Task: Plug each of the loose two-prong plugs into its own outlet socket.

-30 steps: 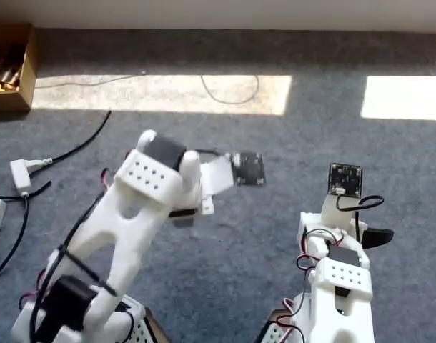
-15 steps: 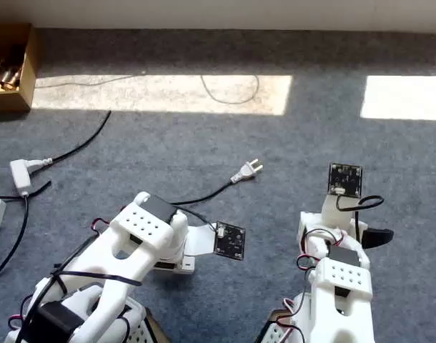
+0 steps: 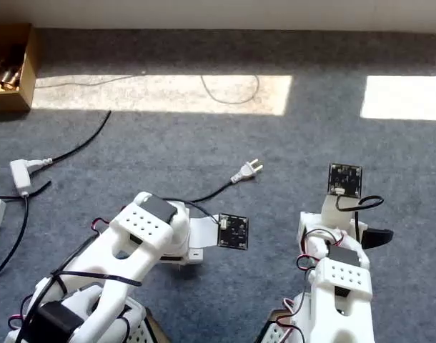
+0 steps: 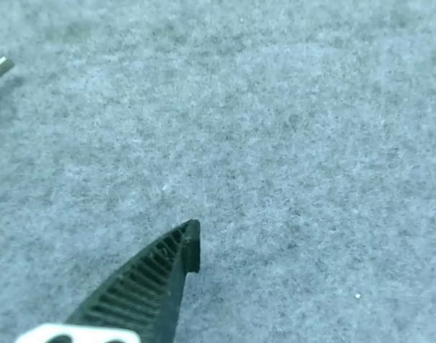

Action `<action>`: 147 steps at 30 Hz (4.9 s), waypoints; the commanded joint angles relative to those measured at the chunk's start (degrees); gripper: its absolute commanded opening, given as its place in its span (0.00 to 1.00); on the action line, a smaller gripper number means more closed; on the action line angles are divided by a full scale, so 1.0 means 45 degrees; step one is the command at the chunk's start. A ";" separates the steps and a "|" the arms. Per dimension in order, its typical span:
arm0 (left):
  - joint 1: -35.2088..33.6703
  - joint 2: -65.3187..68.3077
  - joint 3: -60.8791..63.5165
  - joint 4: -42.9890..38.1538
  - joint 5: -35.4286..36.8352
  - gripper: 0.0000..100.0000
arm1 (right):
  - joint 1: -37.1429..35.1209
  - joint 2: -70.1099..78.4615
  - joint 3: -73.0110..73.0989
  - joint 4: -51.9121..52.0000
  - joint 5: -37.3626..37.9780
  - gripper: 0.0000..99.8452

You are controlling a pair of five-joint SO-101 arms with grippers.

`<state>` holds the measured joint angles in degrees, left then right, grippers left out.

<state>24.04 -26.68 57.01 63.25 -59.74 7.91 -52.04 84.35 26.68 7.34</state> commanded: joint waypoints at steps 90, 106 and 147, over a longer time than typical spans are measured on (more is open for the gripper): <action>0.5128 1.5658 -2.6227 0.8400 0.7131 0.27 | 0.9621 -0.0342 -0.2295 0.1299 0.2149 0.59; -0.1846 0.7902 -2.3160 0.8440 0.9123 0.33 | 0.3526 -0.0205 -0.4835 0.6261 0.2149 0.59; -1.8237 0.3878 -0.3526 -0.1797 0.0606 0.33 | -0.5284 1.0383 -1.1048 0.8938 1.7797 0.19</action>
<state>-57.01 -7.16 40.92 55.78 -55.08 -17.23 -5.01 33.71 71.69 86.20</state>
